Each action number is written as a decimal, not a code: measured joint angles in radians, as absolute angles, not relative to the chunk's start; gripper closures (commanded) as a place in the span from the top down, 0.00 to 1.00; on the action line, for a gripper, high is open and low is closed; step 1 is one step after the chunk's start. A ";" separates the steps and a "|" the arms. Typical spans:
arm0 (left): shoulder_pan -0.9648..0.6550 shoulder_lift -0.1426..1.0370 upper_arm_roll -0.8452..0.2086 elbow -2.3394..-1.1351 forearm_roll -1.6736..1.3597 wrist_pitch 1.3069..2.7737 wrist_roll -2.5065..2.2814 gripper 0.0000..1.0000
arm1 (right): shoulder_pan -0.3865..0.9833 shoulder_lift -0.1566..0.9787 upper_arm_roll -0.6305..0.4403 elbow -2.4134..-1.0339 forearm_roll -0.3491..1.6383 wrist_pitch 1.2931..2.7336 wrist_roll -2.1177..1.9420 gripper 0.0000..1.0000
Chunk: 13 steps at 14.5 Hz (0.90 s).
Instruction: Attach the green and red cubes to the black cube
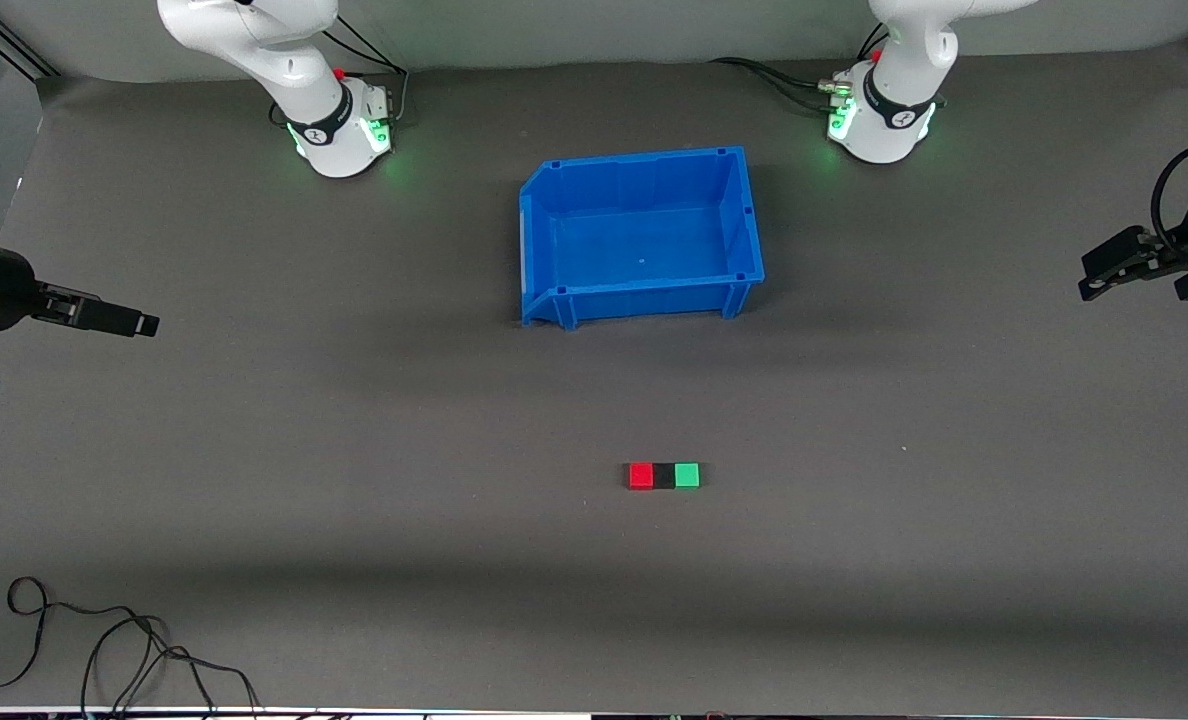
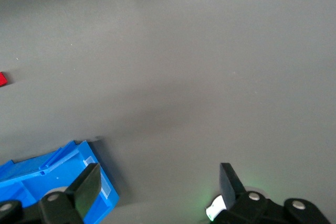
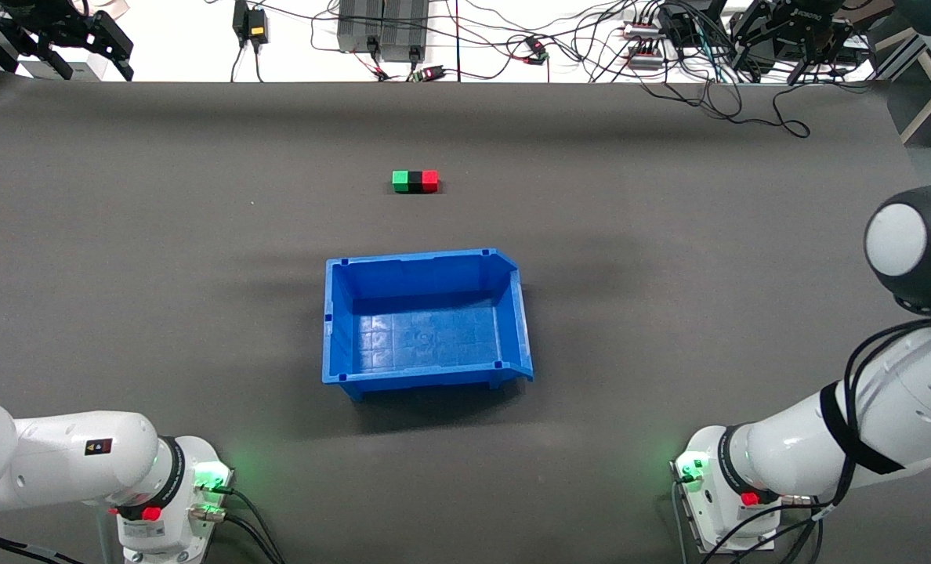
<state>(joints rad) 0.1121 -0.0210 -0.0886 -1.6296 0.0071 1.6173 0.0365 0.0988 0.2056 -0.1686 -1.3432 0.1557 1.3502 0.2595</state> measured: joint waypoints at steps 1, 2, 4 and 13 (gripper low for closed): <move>0.112 -0.016 -0.089 -1.623 0.007 1.612 0.037 0.98 | 0.072 0.178 -0.138 -1.385 0.141 1.380 0.259 1.00; 0.112 -0.012 -0.089 -1.619 0.007 1.609 0.037 0.98 | 0.057 0.150 -0.119 -1.428 0.131 1.411 0.260 1.00; 0.112 -0.003 -0.089 -1.615 0.008 1.605 0.037 0.99 | 0.052 0.103 -0.107 -1.499 0.117 1.477 0.246 1.00; 0.112 0.004 -0.089 -1.614 0.009 1.602 0.037 0.99 | 0.040 0.006 -0.102 -1.555 0.081 1.571 0.150 1.00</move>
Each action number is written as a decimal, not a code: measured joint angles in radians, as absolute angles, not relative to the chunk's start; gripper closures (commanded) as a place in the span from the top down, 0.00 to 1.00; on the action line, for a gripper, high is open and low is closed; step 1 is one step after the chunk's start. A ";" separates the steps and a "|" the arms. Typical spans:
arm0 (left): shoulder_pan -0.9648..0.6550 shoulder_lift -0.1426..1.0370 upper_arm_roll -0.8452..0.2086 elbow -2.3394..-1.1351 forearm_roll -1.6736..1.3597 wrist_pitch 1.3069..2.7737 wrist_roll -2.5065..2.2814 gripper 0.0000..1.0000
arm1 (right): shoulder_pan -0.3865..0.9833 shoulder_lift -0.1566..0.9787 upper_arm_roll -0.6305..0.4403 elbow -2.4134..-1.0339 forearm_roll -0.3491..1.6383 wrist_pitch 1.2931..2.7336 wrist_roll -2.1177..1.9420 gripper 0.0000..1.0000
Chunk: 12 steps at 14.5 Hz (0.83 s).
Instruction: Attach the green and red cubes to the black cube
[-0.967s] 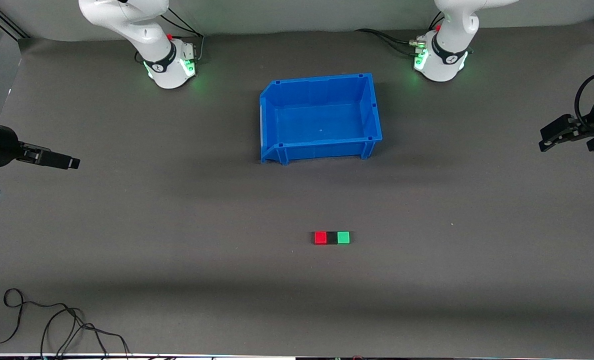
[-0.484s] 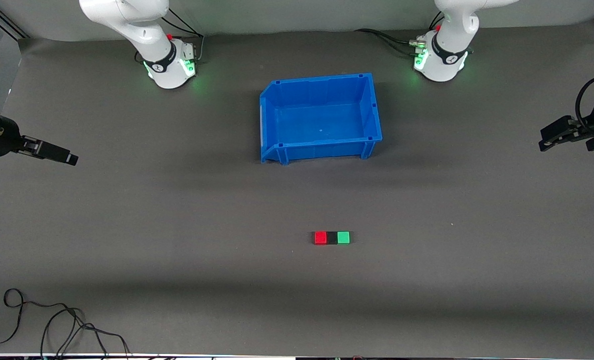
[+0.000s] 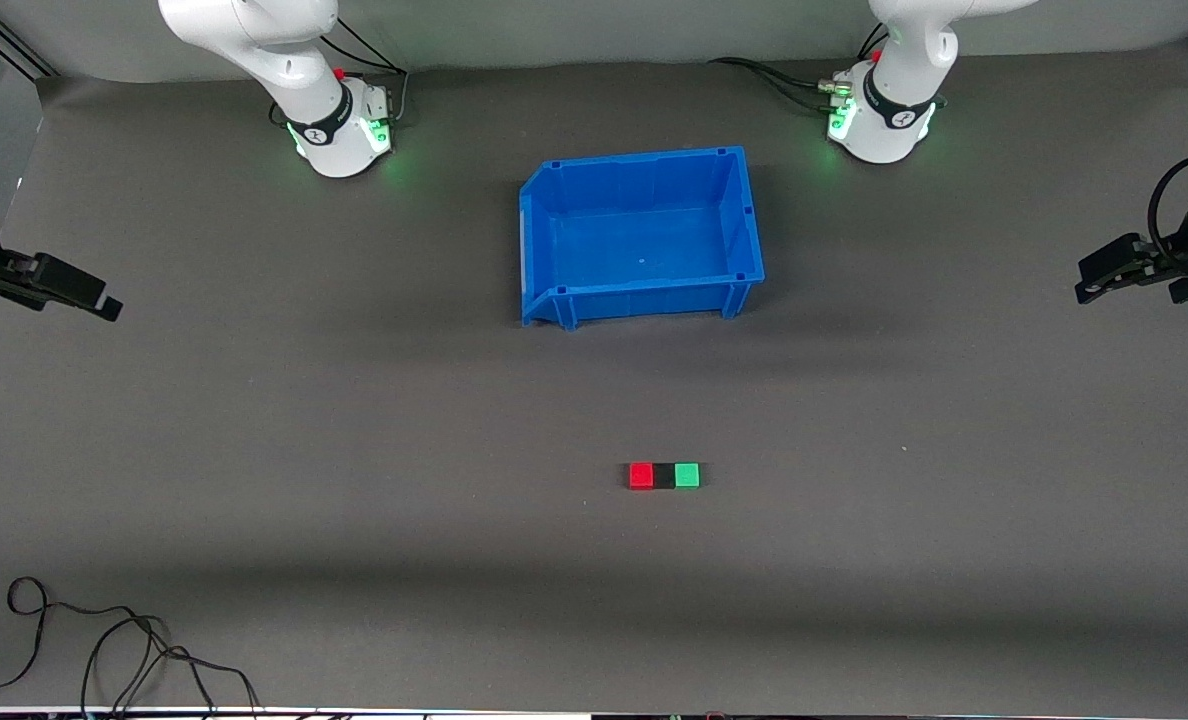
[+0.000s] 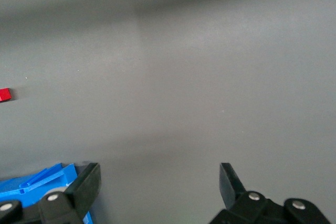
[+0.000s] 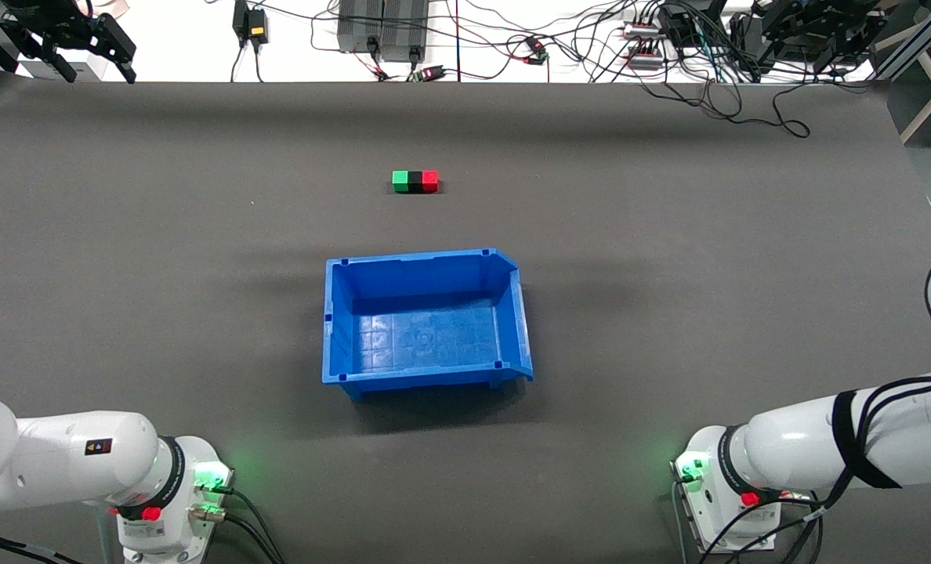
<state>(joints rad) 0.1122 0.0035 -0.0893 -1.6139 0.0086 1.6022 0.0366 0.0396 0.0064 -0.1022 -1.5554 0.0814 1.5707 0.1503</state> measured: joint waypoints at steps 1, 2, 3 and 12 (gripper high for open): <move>0.112 0.004 -0.089 -1.614 0.009 1.602 0.037 0.99 | 0.040 0.003 -0.101 -1.558 0.081 1.571 0.150 1.00; 0.113 0.005 -0.088 -1.614 0.009 1.603 0.037 0.99 | 0.040 0.003 -0.100 -1.558 0.081 1.571 0.150 1.00; 0.113 0.006 -0.088 -1.614 0.009 1.603 0.037 0.99 | 0.040 0.003 -0.100 -1.558 0.081 1.571 0.150 1.00; 0.116 0.028 -0.083 -1.616 0.010 1.604 0.037 0.98 | 0.040 0.003 -0.099 -1.559 0.081 1.571 0.146 1.00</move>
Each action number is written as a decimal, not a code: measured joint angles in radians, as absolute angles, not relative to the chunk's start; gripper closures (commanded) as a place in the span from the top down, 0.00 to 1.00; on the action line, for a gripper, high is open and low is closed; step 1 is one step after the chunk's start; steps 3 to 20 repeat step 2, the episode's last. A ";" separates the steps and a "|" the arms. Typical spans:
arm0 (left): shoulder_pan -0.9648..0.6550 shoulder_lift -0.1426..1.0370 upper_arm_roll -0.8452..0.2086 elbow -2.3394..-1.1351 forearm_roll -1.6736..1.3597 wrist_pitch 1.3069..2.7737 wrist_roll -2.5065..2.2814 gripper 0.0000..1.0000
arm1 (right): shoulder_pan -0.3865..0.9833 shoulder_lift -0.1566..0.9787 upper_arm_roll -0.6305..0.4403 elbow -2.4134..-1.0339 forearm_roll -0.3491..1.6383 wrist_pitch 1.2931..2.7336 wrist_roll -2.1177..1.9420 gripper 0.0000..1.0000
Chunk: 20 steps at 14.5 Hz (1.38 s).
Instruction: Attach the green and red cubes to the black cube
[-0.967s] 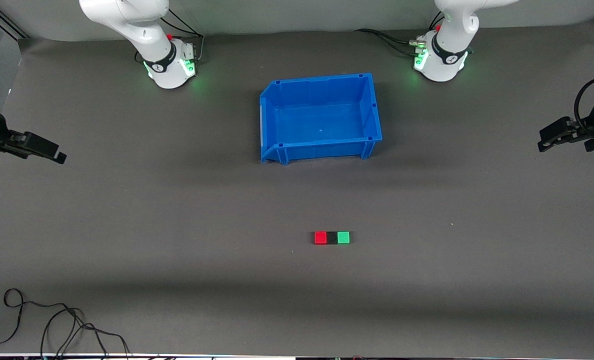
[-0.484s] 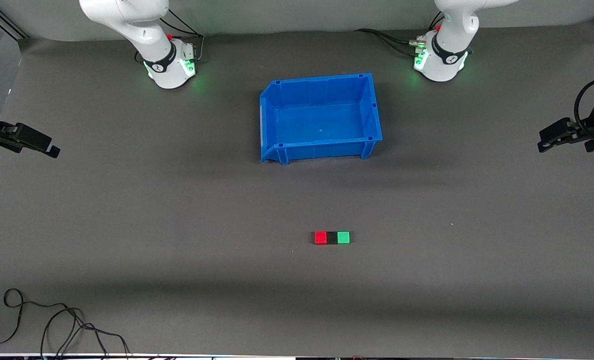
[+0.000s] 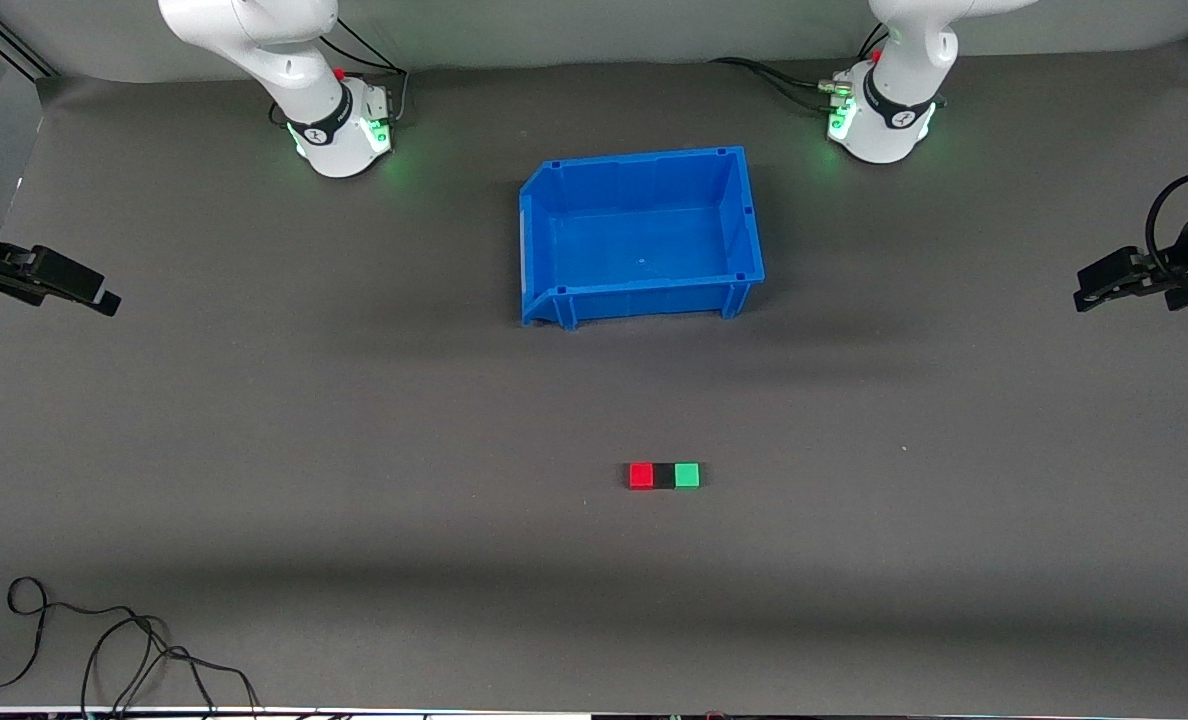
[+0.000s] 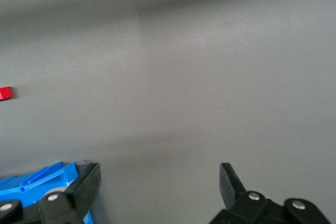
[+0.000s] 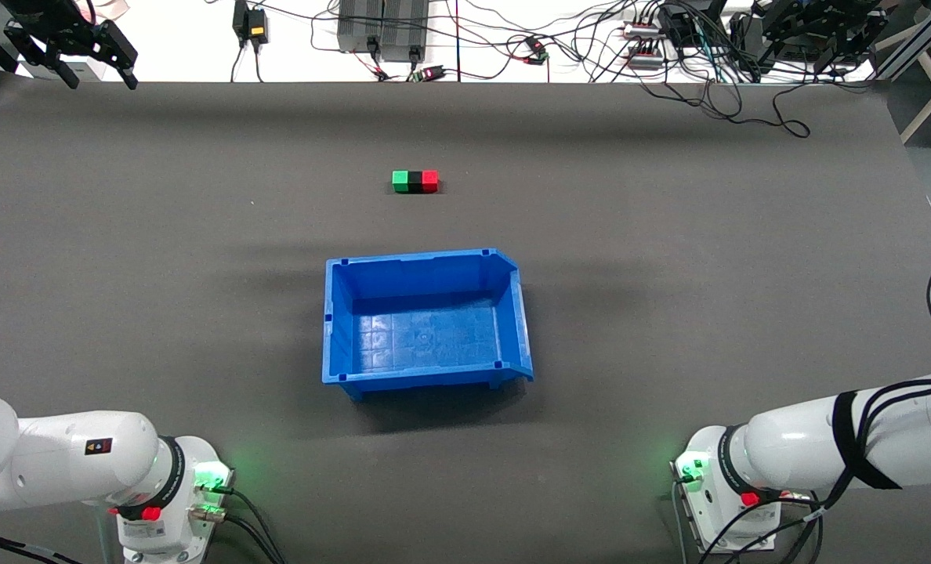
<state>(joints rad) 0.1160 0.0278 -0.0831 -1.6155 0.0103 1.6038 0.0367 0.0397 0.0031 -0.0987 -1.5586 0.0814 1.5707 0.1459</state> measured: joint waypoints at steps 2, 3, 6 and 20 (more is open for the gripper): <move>0.116 0.028 -0.083 -1.616 0.010 1.604 0.037 0.98 | 0.040 0.003 -0.099 -1.559 0.081 1.571 0.144 1.00; 0.116 0.028 -0.083 -1.616 0.010 1.604 0.037 0.98 | 0.040 0.003 -0.099 -1.559 0.081 1.571 0.144 1.00; 0.116 0.028 -0.083 -1.616 0.010 1.604 0.037 0.98 | 0.040 0.003 -0.099 -1.559 0.081 1.571 0.144 1.00; 0.116 0.028 -0.083 -1.616 0.010 1.604 0.037 0.98 | 0.040 0.003 -0.099 -1.559 0.081 1.571 0.144 1.00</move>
